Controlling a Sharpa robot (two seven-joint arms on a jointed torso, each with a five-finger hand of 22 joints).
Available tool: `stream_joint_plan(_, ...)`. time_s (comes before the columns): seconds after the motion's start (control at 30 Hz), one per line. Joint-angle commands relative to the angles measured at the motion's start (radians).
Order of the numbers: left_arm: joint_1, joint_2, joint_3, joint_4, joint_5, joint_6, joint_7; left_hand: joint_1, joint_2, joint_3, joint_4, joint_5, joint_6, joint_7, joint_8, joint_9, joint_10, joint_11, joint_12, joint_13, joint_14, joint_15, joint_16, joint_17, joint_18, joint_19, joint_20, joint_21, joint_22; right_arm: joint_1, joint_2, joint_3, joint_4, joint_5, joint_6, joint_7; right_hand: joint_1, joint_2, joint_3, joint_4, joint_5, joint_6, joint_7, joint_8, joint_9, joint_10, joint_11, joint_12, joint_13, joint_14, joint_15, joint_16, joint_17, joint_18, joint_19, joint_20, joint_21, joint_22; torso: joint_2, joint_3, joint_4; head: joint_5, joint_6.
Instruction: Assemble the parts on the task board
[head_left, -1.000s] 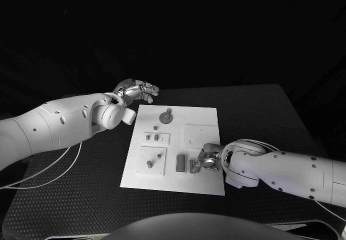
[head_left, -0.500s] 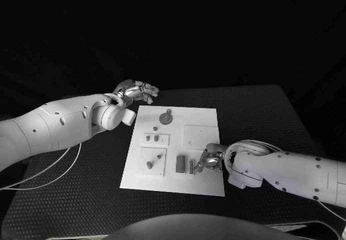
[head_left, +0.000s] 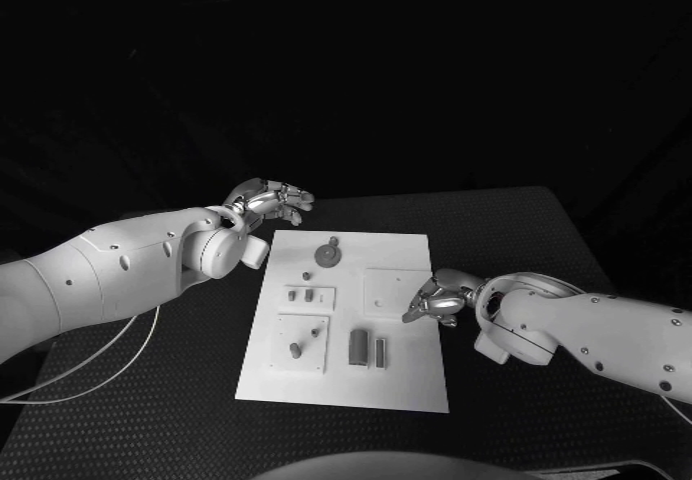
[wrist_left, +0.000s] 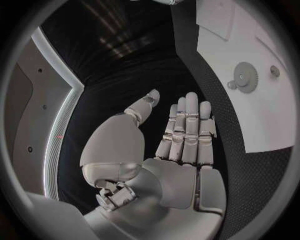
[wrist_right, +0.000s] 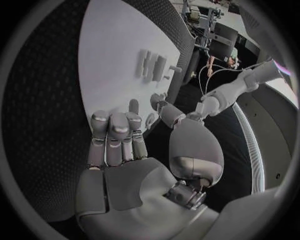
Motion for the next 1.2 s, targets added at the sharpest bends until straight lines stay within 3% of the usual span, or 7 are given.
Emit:
stream_joint_plan(0.03,0.001,0.005,0.001,-0.009,0.024,0.006,0.03,-0.008,-0.005,0.001,0.008,-0.002,-0.007,-0.002,0.006,-0.001,0.0,0.0,0.006,-0.001,-0.01,0.001,-0.006,0.001,0.02,-0.004,0.0,-0.004,0.012,0.011,0.001,0.016,-0.047,0.139,-0.026,0.233,0.01,0.002,-0.003,-0.008,0.003,-0.035,0.026,-0.004,0.0,0.001,0.007,-0.003,0.001,0.0,0.005,-0.007,0.0,0.03,0.0,0.002,-0.005,-0.001,-0.005,0.0008,-0.0023,-0.003,0.022)
stream_joint_plan(0.3,0.001,0.022,0.001,-0.054,0.065,0.01,0.053,-0.003,0.011,0.002,0.005,-0.001,0.021,-0.015,0.022,0.003,0.063,-0.029,0.041,0.012,-0.01,0.001,-0.017,0.002,0.018,-0.007,0.0,-0.011,0.014,0.02,0.064,0.076,-0.275,0.317,-0.007,0.361,0.067,0.058,-0.078,-0.017,0.049,-0.066,0.043,-0.008,0.007,-0.107,0.027,-0.066,-0.027,-0.112,0.031,-0.091,-0.032,0.023,-0.13,0.052,-0.07,-0.012,-0.029,-0.0043,-0.0069,-0.005,0.073)
stream_joint_plan(0.6,0.009,0.071,0.003,-0.17,0.13,0.022,0.08,-0.011,0.016,0.015,-0.004,-0.002,0.002,-0.027,0.014,-0.005,0.012,-0.014,-0.014,-0.017,-0.1,0.058,-0.177,-0.057,0.007,-0.101,0.053,-0.09,-0.007,0.011,0.212,0.126,-0.615,0.504,0.064,0.472,0.093,0.082,-0.046,-0.01,0.05,-0.119,0.08,-0.019,0.011,-0.287,0.074,-0.327,-0.245,-0.329,0.125,-0.365,-0.204,-0.032,-0.354,0.145,-0.299,-0.11,-0.067,-0.0143,-0.0102,0.013,0.144)
stream_joint_plan(0.67,0.011,0.078,0.004,-0.191,0.142,0.028,0.085,-0.021,0.012,0.017,-0.002,-0.001,-0.028,-0.028,0.0,-0.013,-0.037,-0.006,-0.055,-0.038,-0.148,0.076,-0.238,-0.075,-0.003,-0.148,0.072,-0.128,-0.018,0.001,0.228,0.143,-0.647,0.529,0.071,0.482,0.084,0.106,-0.049,-0.026,0.067,-0.167,0.091,-0.03,0.013,-0.339,0.133,-0.567,-0.462,-0.429,0.213,-0.585,-0.35,-0.076,-0.493,0.193,-0.445,-0.182,-0.071,-0.0149,-0.0104,0.016,0.155)
stream_joint_plan(0.8,0.012,0.1,0.005,-0.239,0.177,0.051,0.104,-0.066,-0.01,-0.008,0.014,-0.006,-0.117,-0.055,-0.043,-0.035,-0.147,-0.008,-0.117,-0.088,-0.285,0.109,-0.358,-0.113,-0.023,-0.265,0.115,-0.211,-0.041,-0.019,0.254,0.172,-0.697,0.567,0.091,0.504,0.096,0.124,-0.108,-0.014,0.067,-0.208,0.087,-0.034,-0.006,-0.29,0.152,-0.762,-0.713,-0.435,0.255,-0.766,-0.493,-0.08,-0.54,0.23,-0.547,-0.246,-0.08,-0.0147,-0.011,0.023,0.181)
stream_joint_plan(0.9,0.011,0.111,0.006,-0.258,0.198,0.059,0.124,-0.117,-0.023,-0.057,0.024,-0.005,-0.167,-0.078,-0.062,-0.041,-0.214,-0.026,-0.115,-0.119,-0.349,0.113,-0.407,-0.131,-0.023,-0.332,0.147,-0.257,-0.05,-0.032,0.261,0.193,-0.706,0.571,0.096,0.513,0.09,0.135,-0.135,-0.015,0.037,-0.223,0.08,-0.034,-0.019,-0.285,0.154,-0.83,-0.797,-0.459,0.264,-0.828,-0.541,-0.078,-0.556,0.245,-0.596,-0.278,-0.086,-0.0149,-0.0093,0.026,0.194)
stream_joint_plan(1.2,0.01,0.115,0.005,-0.261,0.206,0.079,0.132,-0.15,-0.031,-0.069,0.062,-0.007,-0.201,-0.098,-0.063,-0.036,-0.266,-0.05,-0.112,-0.151,-0.393,0.095,-0.437,-0.136,-0.023,-0.389,0.178,-0.294,-0.041,-0.037,0.268,0.199,-0.705,0.591,0.094,0.519,0.08,0.147,-0.199,-0.014,0.031,-0.25,0.08,-0.029,-0.042,-0.239,0.161,-0.948,-0.916,-0.472,0.268,-0.881,-0.619,-0.071,-0.572,0.269,-0.679,-0.332,-0.09,-0.0111,-0.0102,0.032,0.217)
